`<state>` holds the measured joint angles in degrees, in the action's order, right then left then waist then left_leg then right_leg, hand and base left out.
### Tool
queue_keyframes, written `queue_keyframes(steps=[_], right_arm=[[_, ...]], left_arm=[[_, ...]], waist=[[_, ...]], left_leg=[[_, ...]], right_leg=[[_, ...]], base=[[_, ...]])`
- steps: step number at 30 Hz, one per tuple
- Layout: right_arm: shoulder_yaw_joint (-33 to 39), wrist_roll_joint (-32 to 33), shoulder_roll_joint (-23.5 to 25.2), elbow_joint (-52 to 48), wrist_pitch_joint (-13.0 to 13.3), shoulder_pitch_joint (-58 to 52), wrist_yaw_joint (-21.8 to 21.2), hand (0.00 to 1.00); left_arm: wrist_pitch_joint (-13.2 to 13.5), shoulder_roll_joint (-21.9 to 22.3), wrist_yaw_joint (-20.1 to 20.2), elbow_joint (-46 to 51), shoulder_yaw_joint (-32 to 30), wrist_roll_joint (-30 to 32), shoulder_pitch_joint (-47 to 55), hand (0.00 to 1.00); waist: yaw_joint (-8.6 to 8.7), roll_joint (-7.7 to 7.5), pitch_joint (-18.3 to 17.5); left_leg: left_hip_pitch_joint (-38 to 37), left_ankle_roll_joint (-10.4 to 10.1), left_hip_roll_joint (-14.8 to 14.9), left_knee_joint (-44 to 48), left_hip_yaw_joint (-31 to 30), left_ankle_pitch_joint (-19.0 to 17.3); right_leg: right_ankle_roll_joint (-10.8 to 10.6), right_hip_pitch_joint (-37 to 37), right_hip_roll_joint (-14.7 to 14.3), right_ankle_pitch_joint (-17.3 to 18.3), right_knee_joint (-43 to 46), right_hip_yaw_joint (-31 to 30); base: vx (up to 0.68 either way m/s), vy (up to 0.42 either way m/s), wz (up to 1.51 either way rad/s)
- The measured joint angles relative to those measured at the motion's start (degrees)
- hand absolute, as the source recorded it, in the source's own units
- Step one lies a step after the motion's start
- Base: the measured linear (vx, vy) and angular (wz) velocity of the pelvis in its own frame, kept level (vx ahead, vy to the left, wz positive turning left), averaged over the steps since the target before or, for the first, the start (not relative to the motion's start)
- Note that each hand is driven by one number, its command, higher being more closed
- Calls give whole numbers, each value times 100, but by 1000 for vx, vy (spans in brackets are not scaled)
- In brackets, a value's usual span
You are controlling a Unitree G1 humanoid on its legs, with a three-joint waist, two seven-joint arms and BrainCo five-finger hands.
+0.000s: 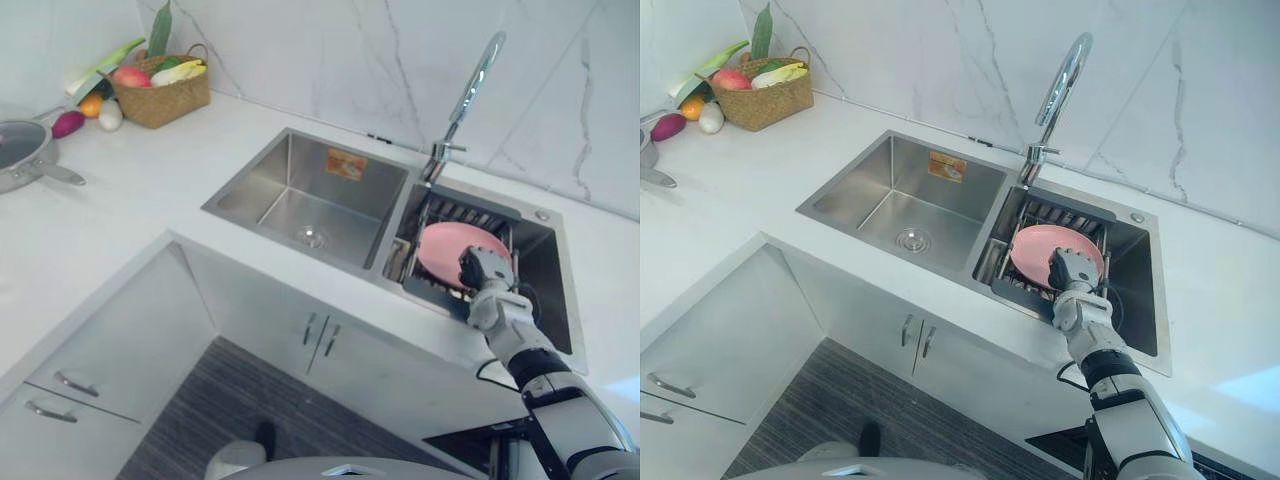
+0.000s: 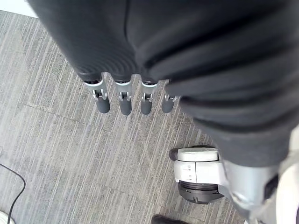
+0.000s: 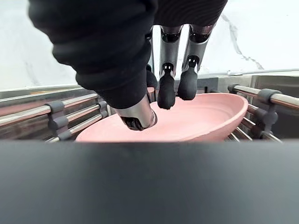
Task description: Walk over to the sink, pick up the cup, carry it to the dishwasher, place the cup inside the dishwasher, then close the dishwasher door
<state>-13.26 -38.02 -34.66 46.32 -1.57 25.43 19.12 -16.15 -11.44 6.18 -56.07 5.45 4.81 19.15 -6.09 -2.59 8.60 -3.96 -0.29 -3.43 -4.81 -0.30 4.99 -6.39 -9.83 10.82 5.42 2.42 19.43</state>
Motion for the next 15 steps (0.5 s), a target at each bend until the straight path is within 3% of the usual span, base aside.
queue_keyframes(steps=[3, 6, 8, 9, 11, 15], right_arm=[[79, 748, 1, 13, -139, 0, 359, 0], [588, 1705, 155, -57, -66, -13, 682, 0], [1269, 2381, 289, -442, 121, -26, 1132, 0], [1604, 2668, 318, -896, 303, -45, 1295, 0], [1925, 2910, 382, -1561, 503, -72, 1389, 0], [2301, 3331, 656, -2640, 960, -299, 1333, 0]], left_arm=[[20, 13, -2, -67, 29, -3, 0, 0], [63, 52, -2, -78, 17, -2, 1, 0], [111, 133, -5, -52, -39, -1, -18, 0], [112, 199, -6, 2, -96, 0, -17, 0], [96, 252, -36, 98, -162, 4, 18, 0], [77, 368, -116, 216, -298, 0, 40, 0]], waist=[[18, 7, 2], [80, 55, -8], [111, 135, -52], [122, 256, -80], [138, 346, -104], [137, 346, -190]], left_leg=[[1, 3, 7, -2, -2, -3], [18, 23, 7, -2, 5, -16], [60, 26, 5, -2, 20, -18], [109, 27, 3, -1, 31, -19], [113, 33, -5, 1, 40, -8], [-3, 77, 75, 34, 46, 37]], right_leg=[[4, 0, -6, -3, 0, 0], [4, 18, -6, -3, -7, -10], [6, 53, -3, -3, -22, -22], [12, 105, -4, -7, -37, -43], [-15, 102, -4, -95, -73, -78], [-150, -25, -102, -235, -108, -147]], base=[[0, 0, 0], [0, 0, 0], [0, 0, 0], [23, 14, -3], [60, 1, -2], [120, -77, 0]])
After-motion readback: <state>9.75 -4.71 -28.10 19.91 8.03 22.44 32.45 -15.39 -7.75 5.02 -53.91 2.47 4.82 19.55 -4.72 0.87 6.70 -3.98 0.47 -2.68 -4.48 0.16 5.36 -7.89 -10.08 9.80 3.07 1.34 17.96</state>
